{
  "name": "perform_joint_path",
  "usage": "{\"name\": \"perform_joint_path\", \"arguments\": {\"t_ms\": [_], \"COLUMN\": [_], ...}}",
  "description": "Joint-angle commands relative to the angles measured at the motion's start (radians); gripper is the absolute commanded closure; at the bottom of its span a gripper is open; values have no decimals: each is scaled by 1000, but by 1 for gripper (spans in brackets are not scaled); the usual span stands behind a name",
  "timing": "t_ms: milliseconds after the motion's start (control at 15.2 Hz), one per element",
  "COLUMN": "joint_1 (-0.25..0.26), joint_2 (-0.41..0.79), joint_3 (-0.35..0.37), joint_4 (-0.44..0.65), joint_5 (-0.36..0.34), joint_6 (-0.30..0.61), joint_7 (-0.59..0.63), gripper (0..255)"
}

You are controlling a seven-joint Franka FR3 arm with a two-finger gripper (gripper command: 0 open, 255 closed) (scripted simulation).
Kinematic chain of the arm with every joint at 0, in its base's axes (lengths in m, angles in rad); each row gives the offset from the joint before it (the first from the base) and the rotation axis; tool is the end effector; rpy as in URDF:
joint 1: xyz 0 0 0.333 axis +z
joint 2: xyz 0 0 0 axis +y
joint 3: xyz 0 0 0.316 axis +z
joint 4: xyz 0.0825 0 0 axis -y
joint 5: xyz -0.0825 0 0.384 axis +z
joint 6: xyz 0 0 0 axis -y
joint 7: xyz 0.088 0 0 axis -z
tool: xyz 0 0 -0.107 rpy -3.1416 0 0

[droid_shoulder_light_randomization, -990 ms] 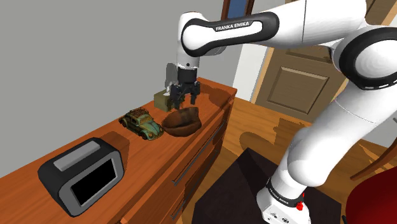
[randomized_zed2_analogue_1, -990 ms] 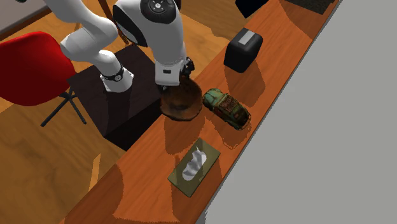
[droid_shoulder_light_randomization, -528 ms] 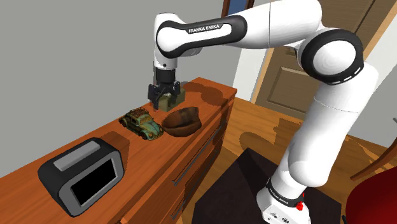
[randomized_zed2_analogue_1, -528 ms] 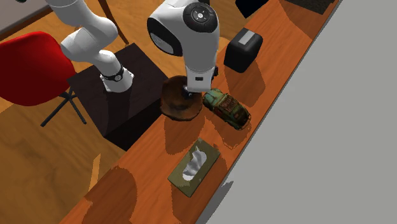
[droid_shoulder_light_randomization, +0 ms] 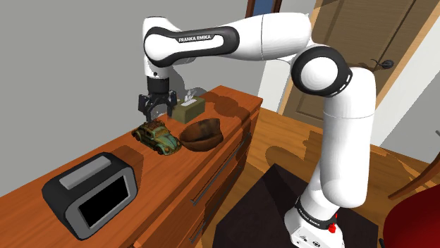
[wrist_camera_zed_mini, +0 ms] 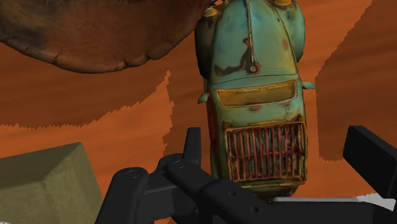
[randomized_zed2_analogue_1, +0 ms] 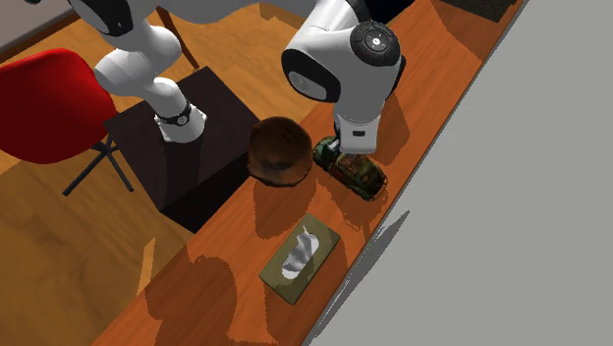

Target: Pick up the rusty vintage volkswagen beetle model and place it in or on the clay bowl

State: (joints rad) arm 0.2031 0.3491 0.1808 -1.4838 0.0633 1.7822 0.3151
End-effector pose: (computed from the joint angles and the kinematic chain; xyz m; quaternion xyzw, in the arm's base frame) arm 0.6154 0.2375 0.4743 -0.9976 -0.0224 0.0423 0.0502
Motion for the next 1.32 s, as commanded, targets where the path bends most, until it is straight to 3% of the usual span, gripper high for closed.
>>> {"name": "perform_joint_path", "arguments": {"t_ms": [0,330,858,924,1254], "joint_1": [3,6,6,6,6], "joint_2": [11,16,16,16,16], "joint_3": [0,1,1,1,1], "joint_4": [-3,-69,-69,-69,-69], "joint_5": [-2,-2,-2,-2,-2], "joint_6": [15,87,87,87,87], "joint_7": [2,1,1,1,1], "gripper": [0,0,0,255,255]}}
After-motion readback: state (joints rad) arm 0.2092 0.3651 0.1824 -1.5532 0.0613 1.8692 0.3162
